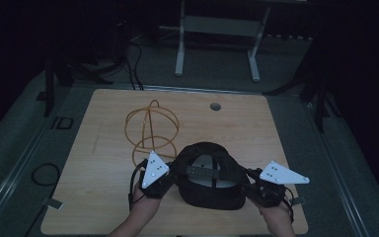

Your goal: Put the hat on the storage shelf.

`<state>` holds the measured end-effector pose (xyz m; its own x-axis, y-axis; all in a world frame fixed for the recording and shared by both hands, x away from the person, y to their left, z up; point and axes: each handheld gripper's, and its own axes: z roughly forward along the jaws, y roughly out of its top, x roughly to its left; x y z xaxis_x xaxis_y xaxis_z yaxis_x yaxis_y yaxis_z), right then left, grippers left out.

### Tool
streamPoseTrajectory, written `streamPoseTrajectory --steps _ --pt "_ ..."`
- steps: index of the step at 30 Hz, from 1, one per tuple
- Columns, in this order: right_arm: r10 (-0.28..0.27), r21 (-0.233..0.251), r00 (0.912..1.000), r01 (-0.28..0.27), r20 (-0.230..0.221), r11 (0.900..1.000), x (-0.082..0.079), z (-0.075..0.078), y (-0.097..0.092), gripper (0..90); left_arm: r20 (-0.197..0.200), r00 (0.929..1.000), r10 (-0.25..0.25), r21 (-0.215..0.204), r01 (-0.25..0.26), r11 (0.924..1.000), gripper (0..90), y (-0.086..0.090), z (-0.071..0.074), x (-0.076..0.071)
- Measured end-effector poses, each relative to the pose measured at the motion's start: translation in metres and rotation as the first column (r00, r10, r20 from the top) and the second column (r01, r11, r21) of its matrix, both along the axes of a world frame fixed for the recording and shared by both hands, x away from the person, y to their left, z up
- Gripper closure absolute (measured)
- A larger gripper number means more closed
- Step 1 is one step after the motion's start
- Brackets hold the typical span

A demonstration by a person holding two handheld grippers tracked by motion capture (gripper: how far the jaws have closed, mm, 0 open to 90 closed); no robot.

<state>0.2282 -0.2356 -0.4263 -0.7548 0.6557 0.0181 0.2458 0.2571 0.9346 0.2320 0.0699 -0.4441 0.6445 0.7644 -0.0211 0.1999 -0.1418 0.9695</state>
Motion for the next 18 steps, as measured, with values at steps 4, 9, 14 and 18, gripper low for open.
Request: streamPoseTrajectory --steps 4,9,14,18 --pt "0.049 -0.019 0.9988 -0.049 -0.009 0.9986 -0.009 -0.002 -0.007 52.8 0.032 0.9994 0.01 -0.004 -0.01 0.9999 88.6 0.0 0.007 -0.001" --pt "0.127 -0.047 0.9905 -0.129 -0.053 0.9905 -0.014 -0.01 -0.012 45.7 0.062 0.998 0.005 -0.007 -0.005 1.0 88.6 -0.003 0.01 -0.006" --pt "0.197 -0.073 0.9771 -0.203 -0.081 0.9765 -0.022 -0.015 -0.017 37.2 0.067 0.9977 -0.006 -0.018 0.007 0.9998 88.6 -0.004 0.013 -0.008" --pt "0.238 -0.08 0.967 -0.245 -0.092 0.9662 -0.028 -0.016 -0.028 36.8 0.08 0.9968 -0.005 -0.041 0.008 0.9991 88.5 -0.002 0.016 -0.01"
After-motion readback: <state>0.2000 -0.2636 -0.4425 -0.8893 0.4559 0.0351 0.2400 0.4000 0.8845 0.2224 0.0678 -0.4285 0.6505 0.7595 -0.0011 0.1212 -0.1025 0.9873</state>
